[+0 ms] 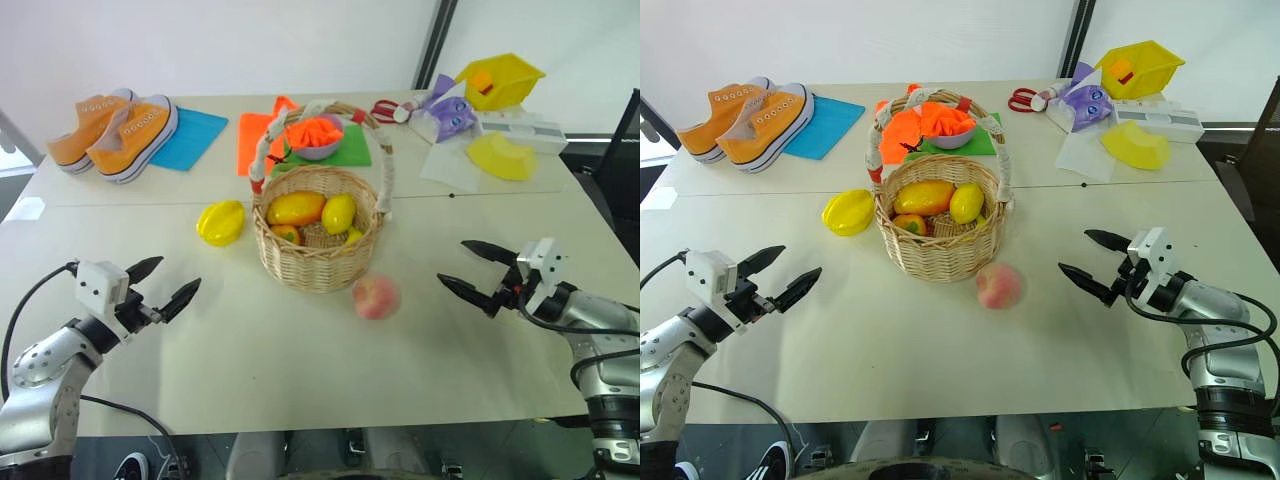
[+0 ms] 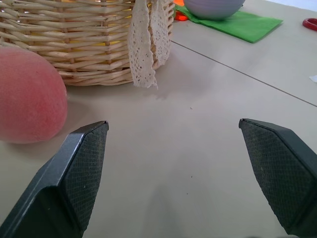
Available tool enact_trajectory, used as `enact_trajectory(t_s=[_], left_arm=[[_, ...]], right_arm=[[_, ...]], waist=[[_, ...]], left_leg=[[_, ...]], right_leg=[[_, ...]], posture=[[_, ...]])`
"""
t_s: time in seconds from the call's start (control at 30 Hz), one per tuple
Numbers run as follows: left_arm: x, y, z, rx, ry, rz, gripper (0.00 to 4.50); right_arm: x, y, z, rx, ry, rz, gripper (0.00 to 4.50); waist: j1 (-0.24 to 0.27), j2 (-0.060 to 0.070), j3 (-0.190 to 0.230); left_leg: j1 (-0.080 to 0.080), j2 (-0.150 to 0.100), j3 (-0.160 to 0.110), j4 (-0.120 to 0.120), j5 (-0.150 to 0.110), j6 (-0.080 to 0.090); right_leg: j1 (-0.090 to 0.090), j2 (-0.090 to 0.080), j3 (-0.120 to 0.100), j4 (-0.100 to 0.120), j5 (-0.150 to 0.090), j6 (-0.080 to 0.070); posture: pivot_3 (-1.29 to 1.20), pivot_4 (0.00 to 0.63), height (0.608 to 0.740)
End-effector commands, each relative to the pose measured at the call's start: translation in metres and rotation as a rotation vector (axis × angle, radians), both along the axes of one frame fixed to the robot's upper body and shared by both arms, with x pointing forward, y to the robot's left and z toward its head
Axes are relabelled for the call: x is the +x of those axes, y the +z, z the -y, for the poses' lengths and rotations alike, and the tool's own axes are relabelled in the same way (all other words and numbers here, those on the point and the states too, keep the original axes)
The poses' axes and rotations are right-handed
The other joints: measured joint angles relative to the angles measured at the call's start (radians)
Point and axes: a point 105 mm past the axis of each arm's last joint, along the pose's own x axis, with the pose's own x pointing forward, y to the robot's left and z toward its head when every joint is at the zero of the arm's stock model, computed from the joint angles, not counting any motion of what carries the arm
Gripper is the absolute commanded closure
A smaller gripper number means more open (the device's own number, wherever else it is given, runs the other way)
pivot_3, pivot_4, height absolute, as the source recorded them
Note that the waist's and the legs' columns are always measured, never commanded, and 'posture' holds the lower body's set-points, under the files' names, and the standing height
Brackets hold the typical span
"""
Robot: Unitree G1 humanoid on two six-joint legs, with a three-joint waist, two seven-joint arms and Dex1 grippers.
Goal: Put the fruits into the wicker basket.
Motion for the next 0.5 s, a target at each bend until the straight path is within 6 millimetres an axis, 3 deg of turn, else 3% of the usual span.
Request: enact_trajectory(t_s=[0.03, 0.5], left_arm=[[0.001, 0.008, 0.005, 0.026, -0.02, 0.04, 0.0], [0.003, 0.017, 0.015, -0.002, -0.055, 0.115, 0.0]], right_arm=[[0.002, 0.011, -0.003, 0.002, 0.01, 0.051, 0.09], [0.001, 0.013, -0.01, 0.009, 0.026, 0.057, 0.09]], waist=[[0.0, 0.0, 0.0], [0.0, 0.0, 0.0]], left_leg=[[0.0, 0.0, 0.0, 0.0, 0.0, 0.0], [0.0, 0.0, 0.0, 0.0, 0.0, 0.0]], right_leg=[[0.0, 0.0, 0.0, 0.0, 0.0, 0.0], [0.0, 0.0, 0.0, 0.0, 0.0, 0.0]], posture=[[0.0, 0.15, 0.74], [0.0, 0.15, 0.74]])
